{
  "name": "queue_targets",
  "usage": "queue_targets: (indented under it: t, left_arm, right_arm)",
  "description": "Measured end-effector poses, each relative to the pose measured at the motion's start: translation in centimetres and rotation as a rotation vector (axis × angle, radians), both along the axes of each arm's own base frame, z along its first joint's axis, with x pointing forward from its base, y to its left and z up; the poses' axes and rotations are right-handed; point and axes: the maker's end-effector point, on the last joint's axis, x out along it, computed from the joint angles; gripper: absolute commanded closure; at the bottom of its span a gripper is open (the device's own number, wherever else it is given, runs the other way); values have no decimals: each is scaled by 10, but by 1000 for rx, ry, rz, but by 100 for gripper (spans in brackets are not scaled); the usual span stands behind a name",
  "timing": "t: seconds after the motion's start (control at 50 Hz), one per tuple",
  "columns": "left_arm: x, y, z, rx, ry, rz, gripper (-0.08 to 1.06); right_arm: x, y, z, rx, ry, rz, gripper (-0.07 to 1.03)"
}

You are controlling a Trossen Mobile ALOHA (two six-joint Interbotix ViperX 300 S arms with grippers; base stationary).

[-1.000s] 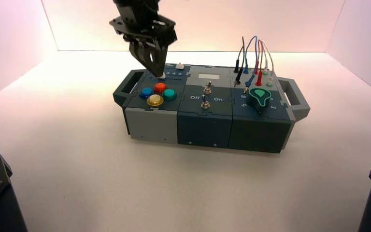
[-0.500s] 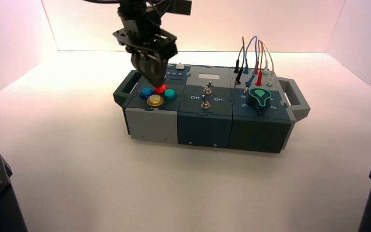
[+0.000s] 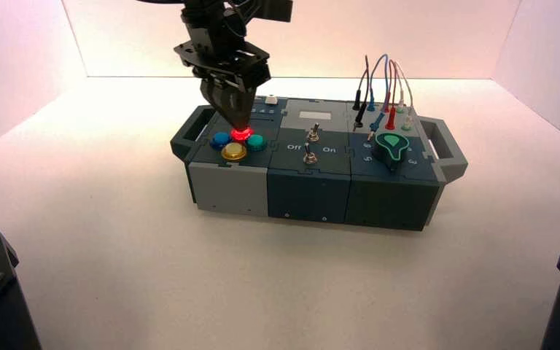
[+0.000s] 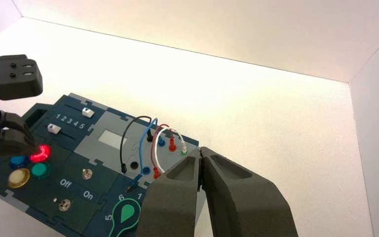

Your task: Push the red button with the left gripper.

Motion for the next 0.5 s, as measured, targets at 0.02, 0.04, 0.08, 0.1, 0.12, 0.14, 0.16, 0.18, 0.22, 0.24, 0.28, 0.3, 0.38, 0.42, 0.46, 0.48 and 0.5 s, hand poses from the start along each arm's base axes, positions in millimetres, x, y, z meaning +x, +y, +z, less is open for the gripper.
queue_targets:
  t: [0.02, 0.04, 0.08, 0.1, 0.12, 0.14, 0.16, 0.18, 0.22, 0.24, 0.28, 0.3, 0.38, 0.42, 0.46, 0.48, 0.5]
  left_arm:
    - [-2, 0, 3, -2, -1, -2, 101]
    - [-2, 1, 6, -3, -4, -4, 101]
    - [-3, 1, 14, -12, -14, -5, 101]
    - [-3, 1, 14, -12, -14, -5, 101]
    - [-2, 1, 24, -27, -32, -6, 101]
    - [-3, 0, 30, -33, -39, -8, 101]
    - [-3, 0, 38, -42, -50, -11, 101]
    - [-4, 1, 44, -48, -56, -11, 101]
    - [-7, 2, 52, -53, -59, -13, 101]
    - [-8, 3, 55, -56, -63, -14, 101]
    - [-10, 4, 62, -60, -66, -16, 101]
    - [-11, 4, 65, -62, -68, -18, 101]
    - [-13, 5, 74, -72, -78, -19, 101]
    - [-14, 6, 77, -75, -81, -19, 101]
    - [-16, 7, 79, -76, -82, -20, 101]
    - [-18, 9, 79, -74, -78, -19, 101]
    - [-19, 9, 79, -74, -78, -19, 101]
  right_arm:
    - [0, 0, 0, 0, 0, 0, 99]
    - [0, 0, 0, 0, 0, 2, 99]
    - [0, 0, -1, -1, 4, 0, 99]
    - [0, 0, -1, -1, 4, 0, 99]
    - [-1, 0, -1, 0, 6, -1, 99]
    - [-1, 0, -1, 1, 7, -1, 99]
    - [-1, 0, -2, 2, 10, -2, 99]
    - [-1, 0, -2, 4, 12, -4, 99]
    - [-1, 0, -3, 5, 19, -5, 99]
    - [-1, 0, -4, 4, 22, -3, 99]
    - [0, 1, -6, 3, 32, -3, 99]
    - [0, 0, -7, 4, 39, -6, 99]
    - [0, 1, -12, 0, 63, -6, 99]
    - [0, 1, -15, -2, 77, -5, 99]
    - [1, 1, -18, -5, 95, -6, 99]
    - [1, 1, -20, -6, 106, -6, 99]
    - [1, 1, -20, -8, 105, -6, 99]
